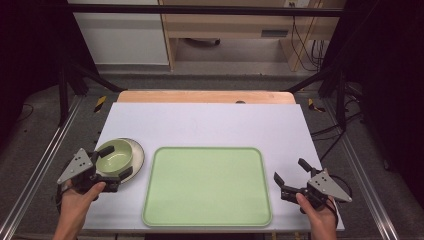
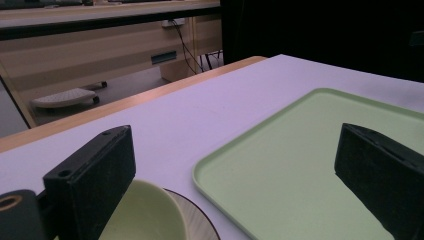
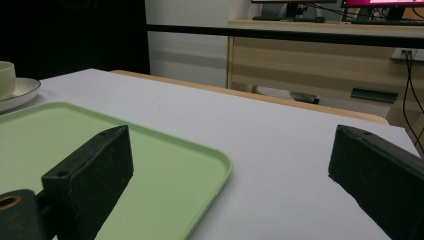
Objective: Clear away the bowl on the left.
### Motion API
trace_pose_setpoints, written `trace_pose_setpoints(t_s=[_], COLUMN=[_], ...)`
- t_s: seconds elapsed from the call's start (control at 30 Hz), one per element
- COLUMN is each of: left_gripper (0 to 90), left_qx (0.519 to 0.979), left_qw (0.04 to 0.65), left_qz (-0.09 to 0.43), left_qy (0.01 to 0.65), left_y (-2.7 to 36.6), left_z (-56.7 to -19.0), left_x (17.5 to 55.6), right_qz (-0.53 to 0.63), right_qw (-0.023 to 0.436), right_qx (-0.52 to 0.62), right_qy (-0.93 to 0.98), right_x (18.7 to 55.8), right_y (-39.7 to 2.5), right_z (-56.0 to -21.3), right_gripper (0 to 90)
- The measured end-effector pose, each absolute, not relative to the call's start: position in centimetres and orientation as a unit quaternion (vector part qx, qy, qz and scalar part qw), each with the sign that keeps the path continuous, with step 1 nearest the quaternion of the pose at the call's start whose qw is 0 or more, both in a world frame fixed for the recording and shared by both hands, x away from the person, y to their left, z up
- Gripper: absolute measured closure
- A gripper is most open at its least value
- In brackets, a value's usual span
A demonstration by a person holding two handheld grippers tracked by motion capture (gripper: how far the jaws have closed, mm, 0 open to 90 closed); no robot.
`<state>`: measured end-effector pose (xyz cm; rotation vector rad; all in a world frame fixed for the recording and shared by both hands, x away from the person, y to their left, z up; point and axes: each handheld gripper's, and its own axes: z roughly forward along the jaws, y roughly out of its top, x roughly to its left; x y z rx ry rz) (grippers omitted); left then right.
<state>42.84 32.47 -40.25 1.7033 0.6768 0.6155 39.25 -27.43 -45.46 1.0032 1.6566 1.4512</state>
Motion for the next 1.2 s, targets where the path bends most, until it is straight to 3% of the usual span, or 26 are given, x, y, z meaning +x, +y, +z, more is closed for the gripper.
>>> trace_pose_setpoints(t_s=[0.4,0.73,1.2], left_gripper=[3.3,3.6,4.0], left_qx=[0.719,0.703,0.704], left_qw=[0.565,0.537,0.507], left_qz=[0.277,0.309,0.321], left_qy=[0.294,0.349,0.379], left_y=[33.4,36.9,37.7], left_z=[-38.7,-39.1,-39.8], left_x=[46.6,46.4,46.7], right_qz=[0.557,0.559,0.559], right_qw=[0.354,0.353,0.353], right_qx=[0.391,0.388,0.387], right_qy=[0.642,0.642,0.643], right_x=[39.2,39.3,39.3], right_y=[-27.2,-27.2,-27.3], right_z=[-45.5,-45.5,-45.5], right_gripper=[5.0,5.1,5.2])
